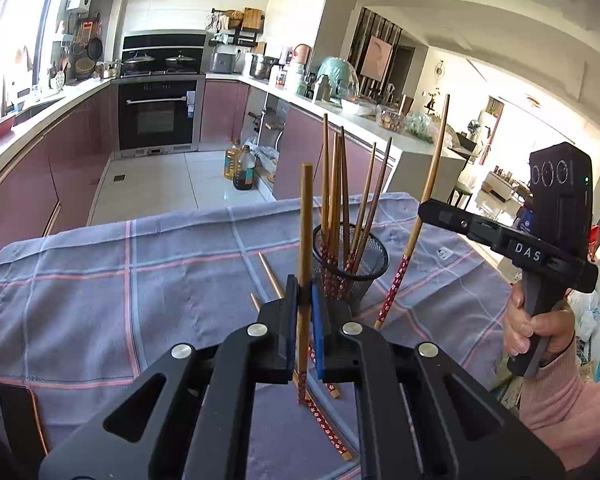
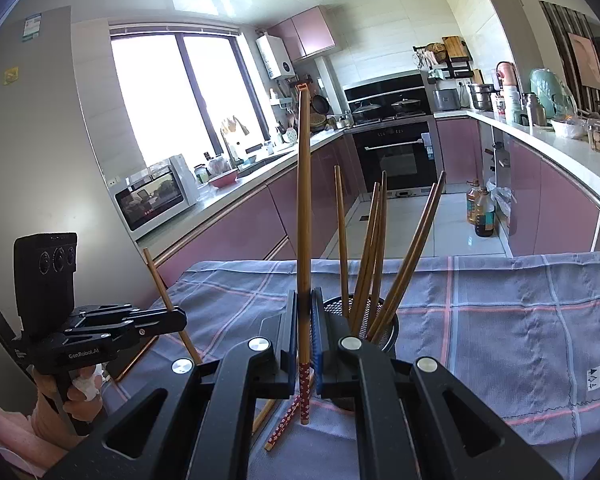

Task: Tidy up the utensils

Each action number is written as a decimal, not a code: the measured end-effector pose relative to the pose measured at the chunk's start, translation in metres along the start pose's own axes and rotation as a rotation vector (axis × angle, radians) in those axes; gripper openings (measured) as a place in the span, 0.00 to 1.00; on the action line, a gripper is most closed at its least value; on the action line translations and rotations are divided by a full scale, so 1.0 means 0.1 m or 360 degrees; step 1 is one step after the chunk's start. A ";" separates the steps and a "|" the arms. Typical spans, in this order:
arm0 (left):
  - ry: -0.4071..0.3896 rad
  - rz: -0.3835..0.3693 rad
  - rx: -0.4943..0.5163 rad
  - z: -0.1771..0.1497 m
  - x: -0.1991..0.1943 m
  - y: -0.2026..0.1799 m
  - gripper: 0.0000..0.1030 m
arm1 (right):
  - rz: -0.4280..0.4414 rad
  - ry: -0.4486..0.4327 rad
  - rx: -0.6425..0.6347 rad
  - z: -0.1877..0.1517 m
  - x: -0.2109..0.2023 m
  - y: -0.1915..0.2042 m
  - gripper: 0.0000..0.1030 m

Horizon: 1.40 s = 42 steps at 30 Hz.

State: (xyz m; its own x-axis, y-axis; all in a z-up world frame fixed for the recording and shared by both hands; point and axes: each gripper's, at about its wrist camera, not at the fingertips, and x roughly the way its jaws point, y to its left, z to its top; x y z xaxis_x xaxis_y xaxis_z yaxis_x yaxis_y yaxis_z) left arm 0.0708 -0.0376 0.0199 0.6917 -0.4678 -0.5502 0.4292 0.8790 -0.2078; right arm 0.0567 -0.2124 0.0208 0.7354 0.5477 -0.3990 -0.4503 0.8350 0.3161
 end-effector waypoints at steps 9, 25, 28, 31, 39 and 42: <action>-0.0143 -0.0060 0.0038 0.32 -0.16 -0.16 0.07 | 0.0007 -0.0058 -0.0039 0.15 -0.05 0.04 0.05; -0.0313 -0.0139 0.0111 0.92 -0.19 -0.53 0.07 | 0.0004 -0.0135 -0.0056 0.43 -0.02 -0.03 0.05; -0.0318 -0.0130 0.0119 0.98 -0.12 -0.59 0.07 | -0.0006 -0.0136 -0.0061 0.44 0.02 -0.04 0.05; -0.0310 -0.0105 0.0136 1.02 -0.03 -0.65 0.07 | -0.0021 -0.0127 -0.0060 0.45 0.08 -0.05 0.05; -0.0174 -0.0030 0.0190 0.97 0.31 -0.76 0.07 | -0.0052 -0.0055 -0.0013 0.40 0.29 -0.15 0.05; -0.0105 -0.0022 0.0213 0.92 0.42 -0.77 0.07 | -0.0051 -0.0020 0.0008 0.35 0.34 -0.18 0.05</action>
State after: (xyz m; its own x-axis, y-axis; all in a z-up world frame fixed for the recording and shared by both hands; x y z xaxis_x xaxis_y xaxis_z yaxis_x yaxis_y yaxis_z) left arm 0.1201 -0.1335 0.0875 0.7199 -0.4887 -0.4928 0.5094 0.8543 -0.1031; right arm 0.1076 -0.2107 0.0318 0.7556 0.5201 -0.3982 -0.4239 0.8517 0.3080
